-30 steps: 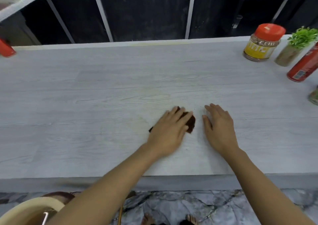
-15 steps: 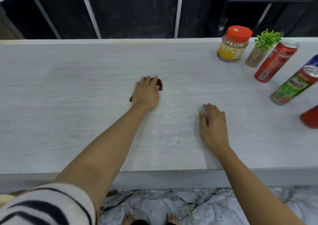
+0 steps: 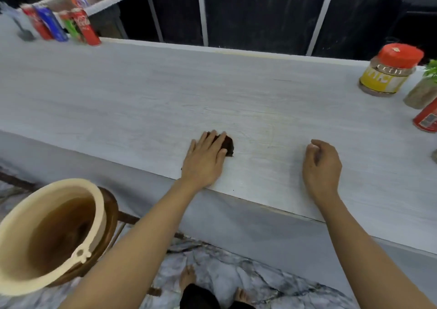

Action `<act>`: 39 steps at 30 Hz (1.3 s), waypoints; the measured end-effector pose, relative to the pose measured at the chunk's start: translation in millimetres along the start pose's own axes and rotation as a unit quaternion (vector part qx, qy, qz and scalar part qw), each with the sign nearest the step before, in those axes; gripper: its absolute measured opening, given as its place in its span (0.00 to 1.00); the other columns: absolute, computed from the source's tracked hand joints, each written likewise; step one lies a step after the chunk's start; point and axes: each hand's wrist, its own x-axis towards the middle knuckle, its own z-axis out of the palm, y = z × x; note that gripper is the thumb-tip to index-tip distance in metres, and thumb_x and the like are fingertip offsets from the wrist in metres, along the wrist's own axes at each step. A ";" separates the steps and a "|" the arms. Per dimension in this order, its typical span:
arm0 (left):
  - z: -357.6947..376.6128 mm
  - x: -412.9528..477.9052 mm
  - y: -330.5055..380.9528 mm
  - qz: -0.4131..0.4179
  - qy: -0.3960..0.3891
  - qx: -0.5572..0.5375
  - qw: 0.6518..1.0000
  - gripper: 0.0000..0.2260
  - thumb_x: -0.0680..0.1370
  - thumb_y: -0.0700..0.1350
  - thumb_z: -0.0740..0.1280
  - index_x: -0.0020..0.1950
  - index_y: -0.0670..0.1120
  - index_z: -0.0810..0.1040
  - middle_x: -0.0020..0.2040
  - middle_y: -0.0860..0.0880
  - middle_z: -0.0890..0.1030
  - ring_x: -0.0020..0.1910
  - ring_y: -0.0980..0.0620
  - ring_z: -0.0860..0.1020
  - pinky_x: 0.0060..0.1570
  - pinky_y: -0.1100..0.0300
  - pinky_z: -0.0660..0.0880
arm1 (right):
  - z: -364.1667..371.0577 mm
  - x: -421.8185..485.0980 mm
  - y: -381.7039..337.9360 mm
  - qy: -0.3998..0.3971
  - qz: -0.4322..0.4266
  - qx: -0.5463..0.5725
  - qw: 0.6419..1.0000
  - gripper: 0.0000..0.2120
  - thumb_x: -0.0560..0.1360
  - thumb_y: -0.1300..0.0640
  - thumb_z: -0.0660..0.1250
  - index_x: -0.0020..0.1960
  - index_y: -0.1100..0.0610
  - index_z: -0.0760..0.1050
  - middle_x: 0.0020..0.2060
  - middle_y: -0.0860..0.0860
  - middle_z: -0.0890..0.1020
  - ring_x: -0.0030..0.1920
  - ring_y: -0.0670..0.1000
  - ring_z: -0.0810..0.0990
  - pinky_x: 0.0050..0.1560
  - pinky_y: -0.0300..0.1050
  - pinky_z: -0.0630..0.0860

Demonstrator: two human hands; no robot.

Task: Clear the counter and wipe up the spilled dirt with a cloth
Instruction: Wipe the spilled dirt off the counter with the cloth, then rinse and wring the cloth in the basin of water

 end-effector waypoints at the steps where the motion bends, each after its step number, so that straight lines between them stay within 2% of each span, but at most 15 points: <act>1: -7.6 5.0 -8.3 -0.024 -0.005 -0.026 0.999 0.23 0.83 0.55 0.48 0.78 0.55 0.53 0.79 0.49 0.53 0.78 0.49 0.46 0.75 0.48 0.42 | 7.2 -4.1 -5.2 -0.010 -0.014 -0.008 1.000 0.15 0.80 0.57 0.58 0.64 0.63 0.73 0.60 0.59 0.77 0.60 0.57 0.75 0.64 0.50 0.70; 3: -23.4 9.3 -15.2 -0.080 0.019 -0.144 0.986 0.24 0.82 0.58 0.50 0.77 0.53 0.59 0.79 0.47 0.53 0.78 0.48 0.46 0.74 0.48 0.41 | 26.8 -14.8 -20.3 -0.040 -0.048 -0.034 0.997 0.12 0.79 0.58 0.61 0.59 0.62 0.76 0.54 0.59 0.79 0.55 0.58 0.76 0.58 0.52 0.72; 5: -35.6 7.0 -19.9 -0.149 0.086 -0.207 0.963 0.25 0.81 0.58 0.56 0.75 0.48 0.66 0.76 0.45 0.61 0.76 0.45 0.55 0.73 0.50 0.51 | 52.4 -27.5 -41.6 -0.099 -0.084 -0.070 0.989 0.10 0.78 0.57 0.62 0.52 0.61 0.79 0.48 0.57 0.80 0.50 0.58 0.76 0.52 0.50 0.71; 6: -38.4 5.2 -23.5 -0.179 0.098 -0.172 0.964 0.25 0.80 0.59 0.59 0.72 0.46 0.70 0.72 0.43 0.67 0.72 0.42 0.61 0.70 0.51 0.59 | 66.3 -33.4 -53.8 -0.137 -0.093 -0.086 0.982 0.11 0.78 0.55 0.62 0.50 0.61 0.80 0.46 0.57 0.81 0.49 0.58 0.76 0.51 0.50 0.72; 7: -39.9 3.2 -26.7 -0.202 0.085 -0.123 0.968 0.24 0.78 0.60 0.62 0.67 0.45 0.74 0.66 0.42 0.73 0.68 0.41 0.66 0.64 0.50 0.66 | 79.3 -38.9 -66.0 -0.172 -0.095 -0.097 0.976 0.12 0.77 0.53 0.63 0.49 0.60 0.80 0.45 0.57 0.81 0.49 0.58 0.76 0.50 0.50 0.73; 9: -40.6 2.0 -29.9 -0.226 0.051 -0.101 0.967 0.20 0.73 0.61 0.67 0.47 0.43 0.80 0.47 0.44 0.79 0.54 0.40 0.75 0.47 0.53 0.72 | 104.1 -46.4 -85.3 -0.225 -0.088 -0.091 0.966 0.14 0.77 0.51 0.62 0.46 0.60 0.81 0.43 0.58 0.80 0.47 0.59 0.78 0.48 0.51 0.75; 11: -43.7 3.5 -28.6 -0.235 0.053 -0.170 0.956 0.20 0.71 0.57 0.71 0.31 0.44 0.70 0.31 0.48 0.73 0.38 0.45 0.76 0.31 0.58 0.66 | 124.5 -48.9 -100.2 -0.255 -0.064 -0.062 0.963 0.15 0.78 0.52 0.61 0.41 0.61 0.78 0.42 0.61 0.79 0.44 0.61 0.78 0.43 0.49 0.75; 13: -49.6 4.3 -26.7 -0.249 0.040 -0.226 0.941 0.22 0.71 0.51 0.73 0.27 0.45 0.64 0.26 0.49 0.67 0.28 0.50 0.69 0.25 0.60 0.59 | 139.2 -48.3 -111.2 -0.258 -0.030 -0.035 0.965 0.14 0.78 0.54 0.61 0.47 0.63 0.79 0.47 0.62 0.80 0.48 0.60 0.79 0.44 0.47 0.74; 16: -53.4 3.2 -36.4 -0.259 0.043 -0.335 0.905 0.14 0.70 0.47 0.75 0.36 0.41 0.74 0.34 0.41 0.73 0.35 0.46 0.74 0.32 0.61 0.65 | 150.7 -49.2 -126.4 -0.259 0.006 0.003 0.966 0.15 0.79 0.57 0.61 0.60 0.65 0.76 0.57 0.61 0.79 0.56 0.58 0.78 0.56 0.48 0.74; 18: -56.3 -1.0 -50.1 -0.252 0.058 -0.397 0.880 0.13 0.70 0.47 0.75 0.43 0.43 0.73 0.41 0.44 0.76 0.42 0.48 0.75 0.40 0.59 0.69 | 156.0 -53.8 -140.3 -0.266 0.039 0.054 0.962 0.16 0.79 0.56 0.61 0.63 0.62 0.74 0.59 0.58 0.78 0.58 0.55 0.77 0.59 0.48 0.74; 21: -68.8 -12.9 -79.8 -0.275 0.092 -0.513 0.808 0.16 0.69 0.47 0.77 0.50 0.45 0.74 0.51 0.47 0.80 0.50 0.50 0.79 0.44 0.61 0.75 | 169.3 -65.2 -168.8 -0.281 0.085 0.139 0.946 0.16 0.78 0.52 0.64 0.62 0.58 0.73 0.53 0.53 0.80 0.52 0.49 0.78 0.48 0.39 0.73; 25: -98.2 -45.6 -139.8 -0.301 0.135 -0.625 0.707 0.18 0.70 0.44 0.76 0.56 0.42 0.76 0.53 0.44 0.82 0.51 0.47 0.82 0.44 0.59 0.78 | 201.1 -92.2 -215.2 -0.336 0.101 0.231 0.908 0.12 0.76 0.53 0.68 0.57 0.57 0.74 0.46 0.50 0.82 0.47 0.46 0.80 0.41 0.35 0.73; 32: -110.7 -150.2 -259.4 -0.392 0.255 -0.643 0.606 0.18 0.71 0.43 0.76 0.57 0.43 0.76 0.53 0.42 0.82 0.51 0.45 0.82 0.46 0.53 0.80 | 292.3 -190.7 -273.4 -0.493 0.042 0.213 0.842 0.09 0.74 0.55 0.70 0.53 0.55 0.75 0.45 0.53 0.82 0.46 0.50 0.81 0.42 0.40 0.75; 37: -77.3 -219.5 -313.7 -0.506 0.306 -0.546 0.594 0.18 0.68 0.44 0.78 0.52 0.45 0.75 0.51 0.45 0.79 0.51 0.48 0.79 0.52 0.52 0.77 | 358.4 -268.3 -269.0 -0.589 -0.016 0.105 0.801 0.08 0.74 0.55 0.70 0.51 0.52 0.74 0.45 0.53 0.81 0.47 0.51 0.80 0.48 0.43 0.77; 39: -60.2 -231.4 -322.8 -0.556 0.282 -0.481 0.616 0.16 0.69 0.43 0.77 0.52 0.46 0.74 0.51 0.48 0.79 0.51 0.51 0.78 0.54 0.53 0.75 | 377.0 -284.8 -260.8 -0.609 -0.039 0.044 0.791 0.07 0.75 0.55 0.69 0.51 0.52 0.73 0.44 0.51 0.80 0.47 0.49 0.79 0.51 0.45 0.76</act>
